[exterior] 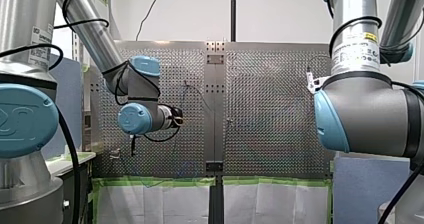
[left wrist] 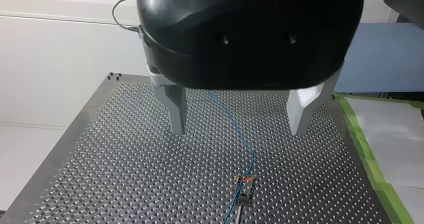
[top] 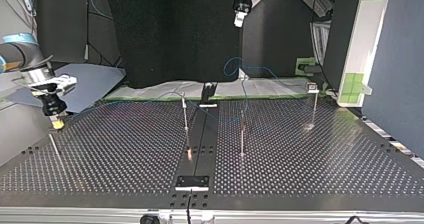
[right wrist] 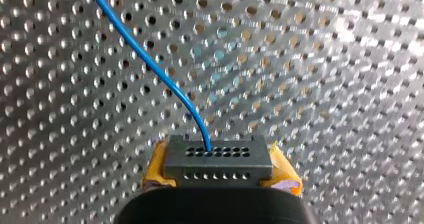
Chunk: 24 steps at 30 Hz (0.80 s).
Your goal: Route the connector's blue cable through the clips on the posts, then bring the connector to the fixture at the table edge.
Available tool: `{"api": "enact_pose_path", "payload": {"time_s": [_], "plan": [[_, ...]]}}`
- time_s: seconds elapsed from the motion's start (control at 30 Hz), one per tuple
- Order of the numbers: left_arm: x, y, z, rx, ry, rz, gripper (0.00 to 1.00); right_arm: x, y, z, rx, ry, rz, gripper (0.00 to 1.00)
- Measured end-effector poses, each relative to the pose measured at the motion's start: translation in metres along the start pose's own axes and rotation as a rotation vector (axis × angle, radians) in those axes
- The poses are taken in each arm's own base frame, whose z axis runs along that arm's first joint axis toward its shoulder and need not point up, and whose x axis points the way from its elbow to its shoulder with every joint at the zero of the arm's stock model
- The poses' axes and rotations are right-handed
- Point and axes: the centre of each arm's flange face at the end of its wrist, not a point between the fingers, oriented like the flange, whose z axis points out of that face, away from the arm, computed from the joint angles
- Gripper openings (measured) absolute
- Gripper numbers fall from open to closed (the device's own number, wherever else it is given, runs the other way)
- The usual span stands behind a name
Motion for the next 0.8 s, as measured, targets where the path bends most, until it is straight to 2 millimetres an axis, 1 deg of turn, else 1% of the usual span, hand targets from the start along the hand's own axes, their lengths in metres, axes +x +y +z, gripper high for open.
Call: {"api": "enact_pose_path", "payload": {"time_s": [0.17,0.37,0.6,0.8], "plan": [[0.000,0.000,0.000,0.000,0.000,0.000,1.00,0.001,0.011,-0.004,-0.056,-0.005,-0.004,0.00],[0.000,0.000,0.000,0.000,0.000,0.000,1.00,0.002,0.019,-0.004,-0.103,-0.002,-0.007,0.00],[0.000,0.000,0.000,-0.001,0.000,0.000,1.00,0.002,0.018,-0.001,-0.118,0.010,-0.002,0.00],[0.000,0.000,0.000,-0.001,-0.001,0.000,1.00,0.001,0.010,0.003,-0.116,0.007,0.008,0.00]]}}
